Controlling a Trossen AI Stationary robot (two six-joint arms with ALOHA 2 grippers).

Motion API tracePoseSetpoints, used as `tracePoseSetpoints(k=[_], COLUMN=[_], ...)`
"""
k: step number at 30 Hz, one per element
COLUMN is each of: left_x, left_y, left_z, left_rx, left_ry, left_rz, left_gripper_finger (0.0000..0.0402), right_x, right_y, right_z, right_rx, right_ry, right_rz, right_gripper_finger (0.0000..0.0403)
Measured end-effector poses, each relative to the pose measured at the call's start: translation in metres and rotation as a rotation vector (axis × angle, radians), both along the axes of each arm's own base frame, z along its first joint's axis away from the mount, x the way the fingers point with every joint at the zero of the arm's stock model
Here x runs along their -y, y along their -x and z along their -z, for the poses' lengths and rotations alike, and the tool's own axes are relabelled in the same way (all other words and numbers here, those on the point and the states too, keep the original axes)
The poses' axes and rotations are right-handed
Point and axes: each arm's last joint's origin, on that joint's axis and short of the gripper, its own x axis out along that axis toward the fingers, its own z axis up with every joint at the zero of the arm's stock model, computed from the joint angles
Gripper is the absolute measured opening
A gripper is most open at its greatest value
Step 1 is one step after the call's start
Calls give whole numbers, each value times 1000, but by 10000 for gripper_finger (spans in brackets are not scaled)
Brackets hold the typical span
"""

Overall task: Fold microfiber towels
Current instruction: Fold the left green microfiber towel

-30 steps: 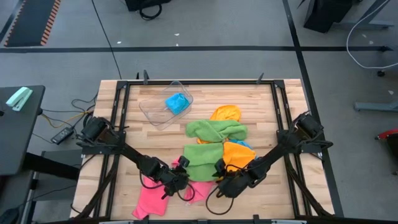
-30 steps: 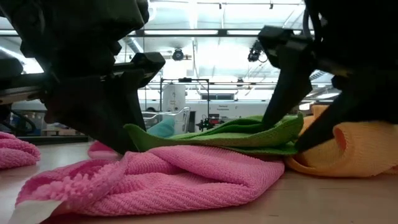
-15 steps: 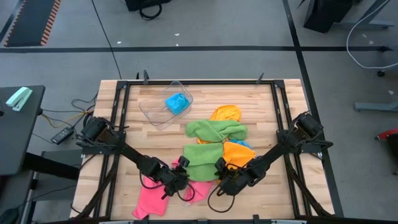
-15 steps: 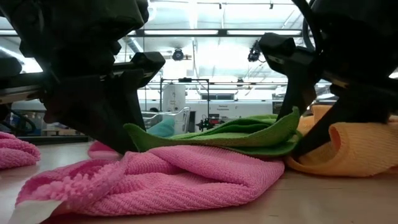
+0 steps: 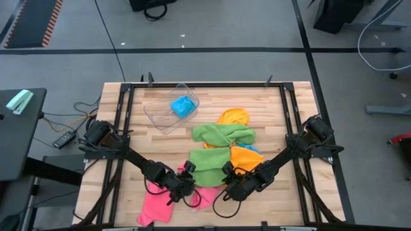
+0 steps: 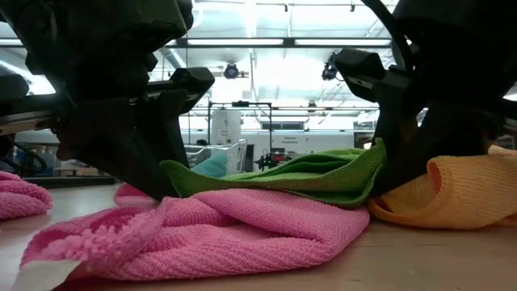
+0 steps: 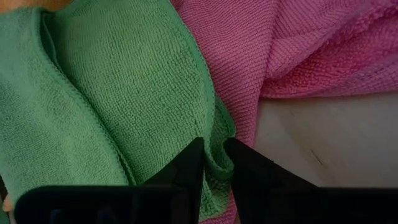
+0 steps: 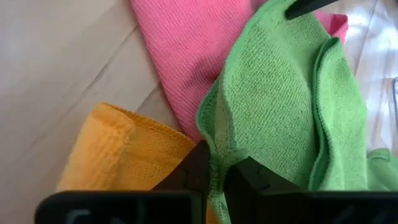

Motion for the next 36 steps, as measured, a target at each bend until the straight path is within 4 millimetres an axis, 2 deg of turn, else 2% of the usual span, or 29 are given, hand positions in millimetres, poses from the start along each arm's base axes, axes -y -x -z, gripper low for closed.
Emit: tracePoseSetpoints(k=[5,10,17,25,36], left_x=[4,10,10,3,-21], left_y=[2,7,16,23,17], left_z=[-2,-7,-32,-48,-42], left_rx=[5,13,72,67,-1], left_ry=[11,9,-23,-21,-21], left_rz=[3,22,19,6,-140], left_gripper_finger=[78,73,74,71,42], right_x=[1,4,9,16,39], right_y=[1,2,4,2,-4], right_z=[-5,-21,-48,-50,-53], right_rx=[7,30,100,64,66], right_ry=[-58,-148,-245,-367,-474], right_rz=[41,92,148,227,465], right_gripper_finger=[43,43,43,43,43])
